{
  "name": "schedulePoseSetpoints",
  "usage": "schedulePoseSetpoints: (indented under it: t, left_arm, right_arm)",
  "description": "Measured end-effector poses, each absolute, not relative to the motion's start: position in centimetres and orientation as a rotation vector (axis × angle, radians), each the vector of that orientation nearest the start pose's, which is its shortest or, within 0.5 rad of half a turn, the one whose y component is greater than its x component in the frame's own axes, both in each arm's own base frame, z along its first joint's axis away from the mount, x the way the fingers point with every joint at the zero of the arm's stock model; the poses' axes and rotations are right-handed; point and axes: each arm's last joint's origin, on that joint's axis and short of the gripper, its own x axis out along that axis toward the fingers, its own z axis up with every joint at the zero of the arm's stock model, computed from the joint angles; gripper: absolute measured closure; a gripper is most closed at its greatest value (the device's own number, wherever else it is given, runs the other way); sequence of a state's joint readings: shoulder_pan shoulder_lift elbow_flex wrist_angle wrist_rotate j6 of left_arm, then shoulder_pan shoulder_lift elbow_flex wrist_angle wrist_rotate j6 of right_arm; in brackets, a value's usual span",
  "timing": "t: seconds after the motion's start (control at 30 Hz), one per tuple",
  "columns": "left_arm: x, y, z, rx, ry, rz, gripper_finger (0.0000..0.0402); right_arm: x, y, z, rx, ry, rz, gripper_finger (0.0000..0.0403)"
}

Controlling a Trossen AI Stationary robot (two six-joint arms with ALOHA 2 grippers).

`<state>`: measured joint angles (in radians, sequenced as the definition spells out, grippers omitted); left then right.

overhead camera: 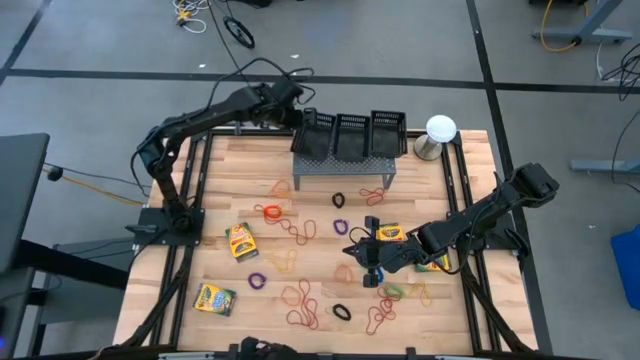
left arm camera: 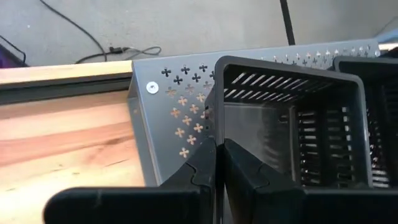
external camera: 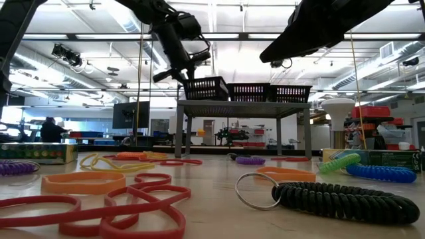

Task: Sort rubber bands into baskets
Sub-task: Put the top black basket into the shelf

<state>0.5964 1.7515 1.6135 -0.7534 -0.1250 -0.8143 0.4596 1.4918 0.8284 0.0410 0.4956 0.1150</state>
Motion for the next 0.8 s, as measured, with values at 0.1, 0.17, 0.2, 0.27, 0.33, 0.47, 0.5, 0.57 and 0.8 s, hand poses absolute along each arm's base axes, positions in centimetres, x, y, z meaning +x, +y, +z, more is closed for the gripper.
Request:
schedulePoseSetpoints:
  t: [0.1,0.17,0.2,0.27,0.33,0.47,0.5,0.57,0.8]
  left_arm:
    - [31.1,21.5,31.3,-0.968,0.55,1.043,0.0377]
    - [31.2,21.4,31.3,-0.981,0.535,1.062,0.0377]
    - [31.2,21.4,31.3,-0.983,0.526,1.077,0.0377]
    - [31.1,21.4,31.3,-0.986,0.52,1.1,0.0377]
    - [31.1,21.4,31.3,-1.001,0.518,1.114,0.0377]
    - [31.2,21.3,31.2,-1.009,0.49,1.158,0.0372]
    - [31.2,21.3,31.2,-1.007,0.485,1.166,0.0368]
    - [31.3,21.2,31.2,-1.003,0.484,1.172,0.0357]
    - [31.2,21.1,31.1,-0.976,0.512,1.177,0.0307]
  right_arm:
    - [27.8,12.6,20.9,-0.176,0.548,-0.055,0.0396]
    - [27.7,12.8,20.9,-0.179,0.547,-0.047,0.0396]
    - [27.6,13.0,20.9,-0.182,0.545,-0.041,0.0396]
    - [27.6,13.2,21.0,-0.191,0.534,-0.03,0.0396]
    - [27.6,13.4,21.1,-0.194,0.523,-0.021,0.0396]
    - [27.6,13.6,21.2,-0.199,0.51,-0.012,0.0396]
    - [27.6,13.6,21.2,-0.2,0.508,-0.012,0.0396]
    - [27.6,13.6,21.2,-0.199,0.506,-0.012,0.0396]
    - [27.6,13.6,21.2,-0.199,0.505,-0.012,0.0396]
